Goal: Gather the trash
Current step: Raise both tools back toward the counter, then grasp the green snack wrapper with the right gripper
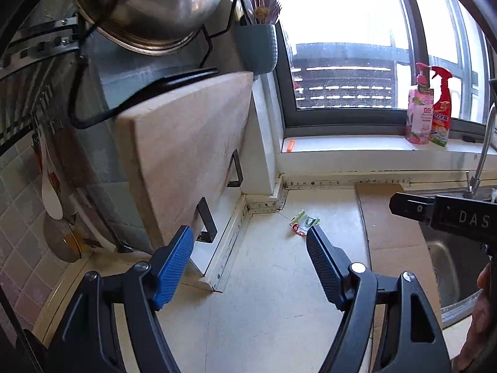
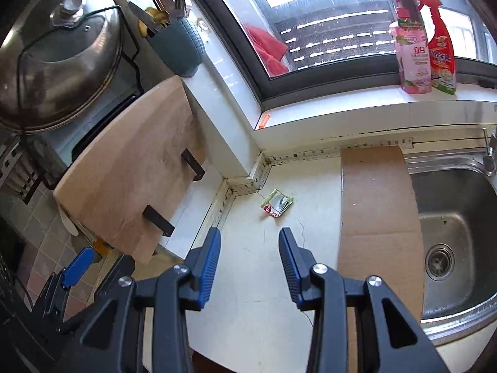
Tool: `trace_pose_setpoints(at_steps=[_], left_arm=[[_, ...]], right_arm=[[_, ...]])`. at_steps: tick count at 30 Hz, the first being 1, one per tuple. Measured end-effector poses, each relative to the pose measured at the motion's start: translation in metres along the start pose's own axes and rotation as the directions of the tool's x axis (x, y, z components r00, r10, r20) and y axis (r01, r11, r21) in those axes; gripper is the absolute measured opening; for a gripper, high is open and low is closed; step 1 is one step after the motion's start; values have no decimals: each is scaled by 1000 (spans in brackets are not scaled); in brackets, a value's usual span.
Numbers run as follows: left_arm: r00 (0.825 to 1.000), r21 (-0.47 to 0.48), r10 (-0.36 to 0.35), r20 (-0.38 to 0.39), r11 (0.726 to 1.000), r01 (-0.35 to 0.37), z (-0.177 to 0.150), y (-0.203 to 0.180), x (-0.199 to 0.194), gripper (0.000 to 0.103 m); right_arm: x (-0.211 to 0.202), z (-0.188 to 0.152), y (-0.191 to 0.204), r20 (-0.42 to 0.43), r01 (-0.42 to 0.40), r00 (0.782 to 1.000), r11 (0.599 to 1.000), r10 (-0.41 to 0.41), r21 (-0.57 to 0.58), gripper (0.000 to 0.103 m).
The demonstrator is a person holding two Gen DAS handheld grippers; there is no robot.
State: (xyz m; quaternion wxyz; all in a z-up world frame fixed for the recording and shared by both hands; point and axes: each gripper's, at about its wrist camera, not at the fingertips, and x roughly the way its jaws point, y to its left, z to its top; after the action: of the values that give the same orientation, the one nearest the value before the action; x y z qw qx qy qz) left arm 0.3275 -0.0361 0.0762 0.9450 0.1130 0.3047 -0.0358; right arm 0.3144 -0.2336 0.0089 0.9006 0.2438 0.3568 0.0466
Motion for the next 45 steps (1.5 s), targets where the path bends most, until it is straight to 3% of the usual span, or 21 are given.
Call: trace_pose_setpoints(at_steps=[6, 13, 21, 29, 33, 34, 45], left_arm=[[992, -34, 25, -121, 999, -29, -3, -29, 89, 74], [969, -63, 80, -235, 993, -98, -13, -46, 178, 70], [942, -75, 163, -293, 978, -193, -17, -40, 242, 64], [932, -75, 205, -300, 969, -237, -17, -37, 267, 64], [928, -78, 212, -307, 966, -246, -19, -37, 271, 64], [927, -72, 217, -306, 966, -250, -20, -38, 271, 64], [931, -79, 219, -293, 965, -252, -25, -32, 240, 64]], right_arm=[[102, 31, -38, -142, -12, 990, 1000, 14, 10, 39], [217, 38, -80, -307, -45, 950, 997, 62, 62, 39], [290, 29, -96, -412, -84, 902, 988, 130, 128, 39], [312, 28, -97, -393, -124, 902, 978, 181, 167, 38], [321, 24, -95, -400, -110, 903, 983, 160, 146, 9], [320, 23, -96, -396, -106, 905, 984, 156, 145, 7], [275, 19, -104, -356, -94, 925, 989, 131, 117, 4]])
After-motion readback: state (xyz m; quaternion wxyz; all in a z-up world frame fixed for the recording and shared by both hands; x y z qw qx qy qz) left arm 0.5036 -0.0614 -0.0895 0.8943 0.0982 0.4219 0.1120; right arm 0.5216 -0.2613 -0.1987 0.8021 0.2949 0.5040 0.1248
